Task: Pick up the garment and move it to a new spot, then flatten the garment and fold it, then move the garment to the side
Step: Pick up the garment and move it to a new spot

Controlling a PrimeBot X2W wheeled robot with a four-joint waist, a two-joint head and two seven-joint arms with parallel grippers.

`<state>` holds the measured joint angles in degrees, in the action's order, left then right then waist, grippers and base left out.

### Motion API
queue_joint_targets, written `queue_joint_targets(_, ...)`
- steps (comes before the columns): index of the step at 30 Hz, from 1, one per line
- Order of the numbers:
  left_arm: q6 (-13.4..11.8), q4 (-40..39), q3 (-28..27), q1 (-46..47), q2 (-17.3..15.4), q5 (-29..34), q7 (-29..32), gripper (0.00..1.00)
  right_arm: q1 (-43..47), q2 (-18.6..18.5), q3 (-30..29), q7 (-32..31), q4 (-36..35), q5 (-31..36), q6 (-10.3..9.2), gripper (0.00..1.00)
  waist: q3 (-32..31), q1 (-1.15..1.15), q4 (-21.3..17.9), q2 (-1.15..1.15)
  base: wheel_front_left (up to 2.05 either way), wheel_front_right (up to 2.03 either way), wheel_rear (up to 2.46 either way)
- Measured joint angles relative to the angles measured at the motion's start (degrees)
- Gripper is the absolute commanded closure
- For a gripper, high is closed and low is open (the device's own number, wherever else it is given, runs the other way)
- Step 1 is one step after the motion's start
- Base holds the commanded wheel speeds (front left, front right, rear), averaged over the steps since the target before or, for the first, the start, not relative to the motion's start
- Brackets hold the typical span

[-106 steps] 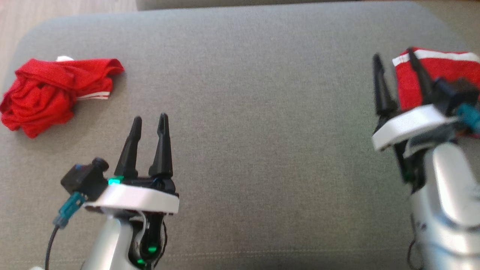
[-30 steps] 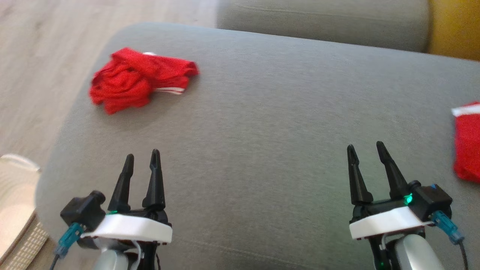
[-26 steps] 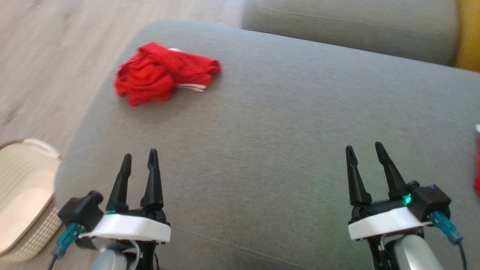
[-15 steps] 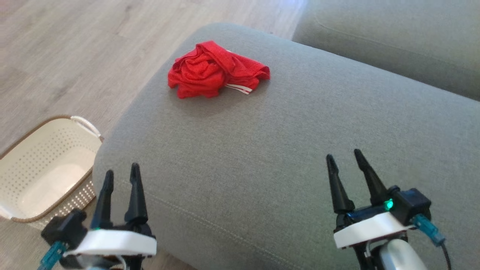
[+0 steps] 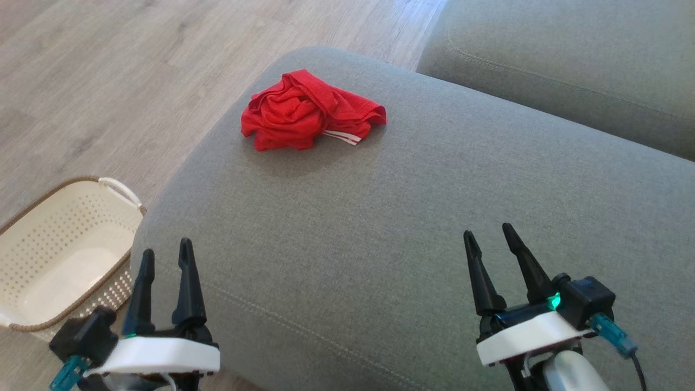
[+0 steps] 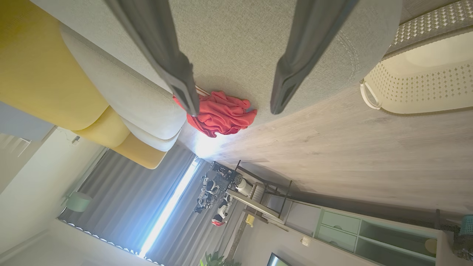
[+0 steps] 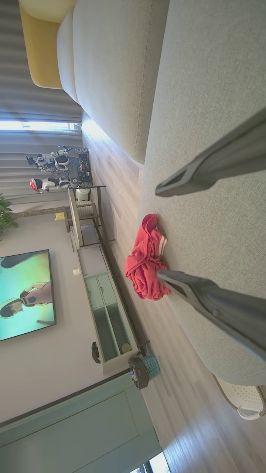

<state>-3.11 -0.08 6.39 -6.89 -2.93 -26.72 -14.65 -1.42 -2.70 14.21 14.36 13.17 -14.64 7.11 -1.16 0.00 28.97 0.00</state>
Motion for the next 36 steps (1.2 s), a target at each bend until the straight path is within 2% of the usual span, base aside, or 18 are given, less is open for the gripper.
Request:
queue_joint_targets(6,0.02,-0.05,-0.48,0.01,0.00,0.36,0.00,0.00,0.97,0.00,-0.48,0.00,-0.79,0.01,0.00,0.00,-0.09,0.00,-0.37,0.00,0.00,0.00,0.00)
queue_joint_targets(12,0.20,-0.03,-3.44,0.78,0.08,0.36,0.00,0.00,1.88,0.01,-1.76,0.00,-2.43,1.22,0.00,0.00,2.18,0.00,-0.92,0.00,0.00,0.00,0.00)
queue_joint_targets(19,3.91,3.14,-7.83,10.82,0.25,2.05,-0.01,0.00,0.03,0.00,-3.45,-1.12,-5.86,5.41,0.00,0.00,8.17,0.00,-3.41,0.00,0.00,0.00,0.00)
queue_joint_targets(20,5.26,6.32,-9.09,14.98,0.34,2.53,-0.04,0.00,-1.42,0.00,-3.99,-1.94,-7.56,6.71,0.00,0.00,10.35,0.00,-4.26,0.00,0.00,0.00,0.00)
queue_joint_targets(24,6.78,14.45,-9.23,23.95,-1.22,3.71,-0.04,0.00,-4.25,-0.02,-5.21,-3.60,-10.79,8.81,0.00,0.00,15.00,0.01,-6.29,0.00,0.00,0.00,0.00)
queue_joint_targets(30,8.25,27.73,-8.97,38.88,-7.35,4.13,5.22,0.00,-6.16,-0.05,-5.66,-4.90,-14.01,10.25,0.00,0.00,20.92,0.02,-10.41,0.00,0.00,0.00,0.00)
queue_joint_targets(36,9.25,40.22,-8.36,50.20,-11.56,4.08,9.58,0.00,-6.87,-0.08,-5.73,-5.31,-16.24,10.70,0.00,0.00,25.01,0.02,-15.16,0.00,0.00,0.00,0.00)
